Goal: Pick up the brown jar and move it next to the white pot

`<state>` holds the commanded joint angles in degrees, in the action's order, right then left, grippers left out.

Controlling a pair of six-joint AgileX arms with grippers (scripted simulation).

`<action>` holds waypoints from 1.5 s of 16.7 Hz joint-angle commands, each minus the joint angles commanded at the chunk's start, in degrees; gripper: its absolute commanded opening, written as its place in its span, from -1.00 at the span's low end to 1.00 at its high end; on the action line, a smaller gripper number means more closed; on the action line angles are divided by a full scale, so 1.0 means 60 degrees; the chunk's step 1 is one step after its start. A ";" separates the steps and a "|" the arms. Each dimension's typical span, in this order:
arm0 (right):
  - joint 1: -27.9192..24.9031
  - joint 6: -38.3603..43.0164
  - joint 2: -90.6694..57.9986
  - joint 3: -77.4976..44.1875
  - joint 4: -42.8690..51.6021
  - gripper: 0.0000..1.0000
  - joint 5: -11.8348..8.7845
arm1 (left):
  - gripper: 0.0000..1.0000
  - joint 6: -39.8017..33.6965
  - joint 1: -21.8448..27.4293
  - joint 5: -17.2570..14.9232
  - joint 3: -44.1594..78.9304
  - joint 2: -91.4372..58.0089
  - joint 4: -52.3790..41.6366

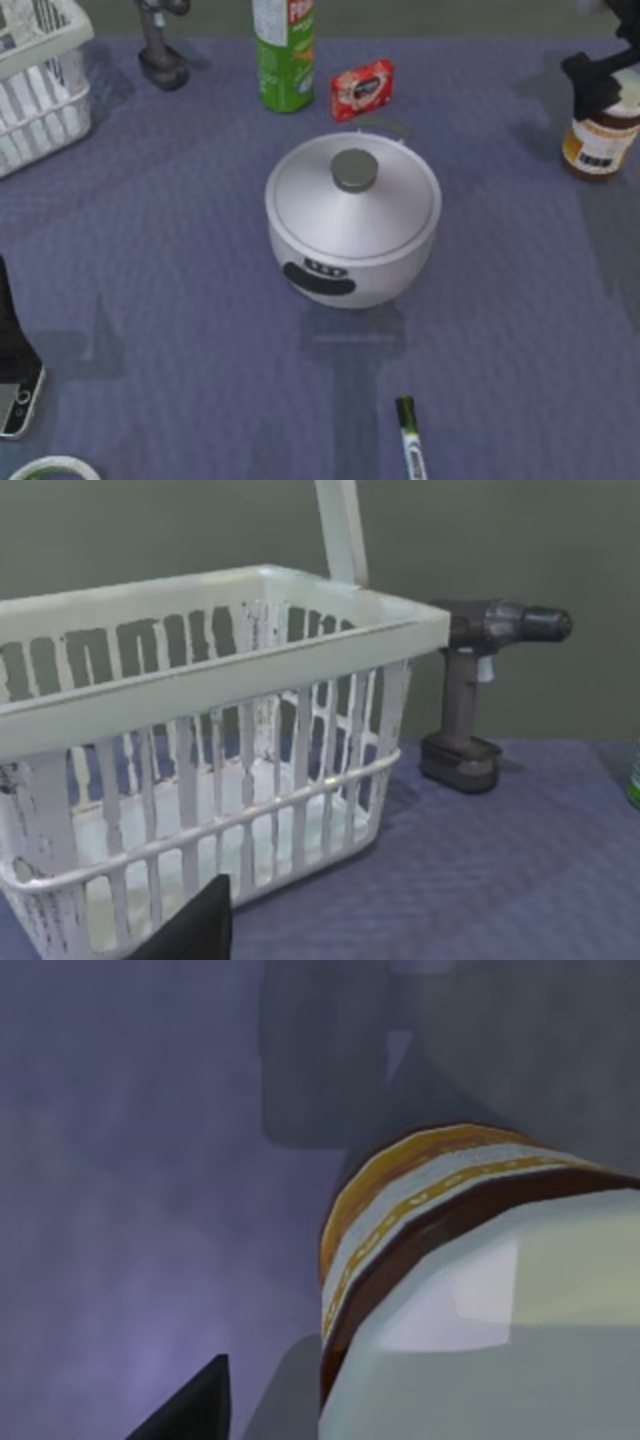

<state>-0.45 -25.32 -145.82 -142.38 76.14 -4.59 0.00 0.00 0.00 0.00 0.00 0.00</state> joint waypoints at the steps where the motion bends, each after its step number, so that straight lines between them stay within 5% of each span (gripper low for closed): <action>1: -0.0017 0.0020 -0.0021 0.0271 -0.0299 1.00 0.0004 | 1.00 0.0000 0.0000 0.0000 0.0000 0.0000 0.0000; 8: -0.0068 0.0069 -0.0106 0.1015 -0.1129 1.00 0.0014 | 1.00 0.0000 0.0000 0.0000 0.0000 0.0000 0.0000; 21: -0.0068 0.0069 -0.0106 0.1015 -0.1129 -0.96 0.0014 | 1.00 0.0000 0.0000 0.0000 0.0000 0.0000 0.0000; 25: -0.0068 0.0069 -0.0106 0.1015 -0.1129 -1.00 0.0014 | 1.00 0.0000 0.0000 0.0000 0.0000 0.0000 0.0000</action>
<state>-0.86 -24.91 -146.46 -136.29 69.37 -4.51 0.00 0.00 0.00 0.00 0.00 0.00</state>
